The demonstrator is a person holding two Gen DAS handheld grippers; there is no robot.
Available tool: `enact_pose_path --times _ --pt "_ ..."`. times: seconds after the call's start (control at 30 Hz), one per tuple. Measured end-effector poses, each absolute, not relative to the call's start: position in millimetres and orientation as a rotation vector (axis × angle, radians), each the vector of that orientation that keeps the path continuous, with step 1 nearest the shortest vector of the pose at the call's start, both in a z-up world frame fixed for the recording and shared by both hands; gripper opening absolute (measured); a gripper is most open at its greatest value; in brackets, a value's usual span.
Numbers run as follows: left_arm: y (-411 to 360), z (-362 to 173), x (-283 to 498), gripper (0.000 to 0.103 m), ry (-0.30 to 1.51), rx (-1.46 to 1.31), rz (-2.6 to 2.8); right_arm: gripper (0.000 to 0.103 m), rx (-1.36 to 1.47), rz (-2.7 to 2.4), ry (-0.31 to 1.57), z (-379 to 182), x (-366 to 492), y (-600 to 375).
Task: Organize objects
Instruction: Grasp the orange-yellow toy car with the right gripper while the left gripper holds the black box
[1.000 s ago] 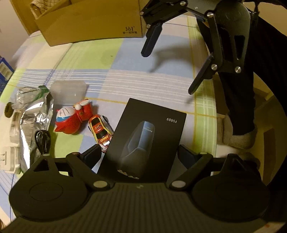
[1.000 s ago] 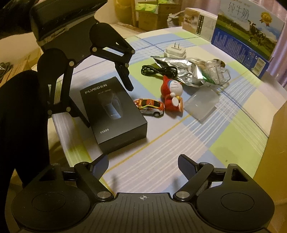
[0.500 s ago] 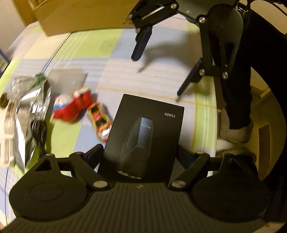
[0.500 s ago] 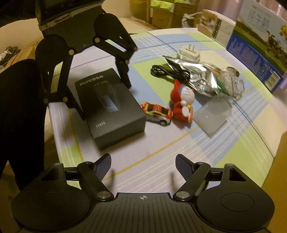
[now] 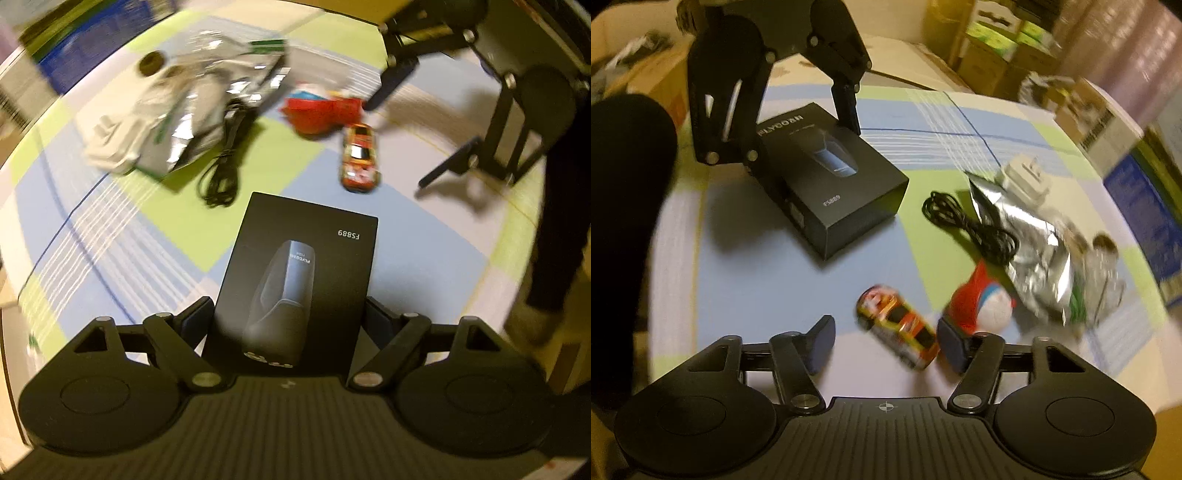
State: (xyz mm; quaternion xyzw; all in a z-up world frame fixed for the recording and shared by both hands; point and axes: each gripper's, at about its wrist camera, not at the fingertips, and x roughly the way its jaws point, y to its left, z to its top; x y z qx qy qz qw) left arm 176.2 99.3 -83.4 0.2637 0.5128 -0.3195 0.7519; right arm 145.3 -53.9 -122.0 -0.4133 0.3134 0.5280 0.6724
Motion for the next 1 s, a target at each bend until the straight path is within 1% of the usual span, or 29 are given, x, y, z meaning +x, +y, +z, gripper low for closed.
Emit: enact_pose_path --times 0.03,0.07,0.23,0.4,0.47,0.5,0.53,0.6,0.67,0.87,1.0 --pt "99.6 -83.8 175.7 0.083 1.119 0.558 -0.686 0.049 -0.949 1.198 0.708 -125.1 148.4 -50.7" --pt "100.2 -84.0 175.6 0.083 1.118 0.539 -0.676 0.048 -0.958 1.207 0.717 -127.5 151.8 -48.4" --pt "104.4 -84.2 176.4 0.083 1.099 0.464 -0.655 0.045 -0.922 1.232 0.782 -130.0 166.6 -46.2" --pt "105.2 -83.4 171.7 0.082 1.105 0.416 -0.658 0.043 -0.812 1.109 0.878 -127.6 167.9 -57.4" --pt "101.9 -84.6 169.1 0.082 1.106 0.425 -0.666 0.04 -0.732 1.047 0.926 -124.3 167.6 -67.2" --pt "99.7 -84.6 168.2 0.082 1.103 0.426 -0.666 0.035 -0.707 0.999 0.953 -123.1 167.1 -71.2" --pt "98.4 -85.4 167.9 0.082 1.103 0.424 -0.668 0.034 -0.677 0.941 0.974 -121.3 165.4 -77.1" --pt "94.3 -84.8 165.9 0.082 1.102 0.42 -0.67 0.033 -0.582 0.857 1.036 -121.2 166.3 -90.9" --pt "91.3 -85.1 164.9 0.082 1.105 0.415 -0.667 0.033 -0.52 0.826 1.052 -119.5 163.1 -101.9" --pt "74.6 -84.4 162.1 0.082 1.103 0.391 -0.673 0.034 -0.441 0.799 1.035 -121.8 165.6 -119.9" --pt "68.1 -84.8 163.0 0.082 1.106 0.372 -0.645 0.034 -0.283 0.732 1.065 -125.1 174.7 -127.8"
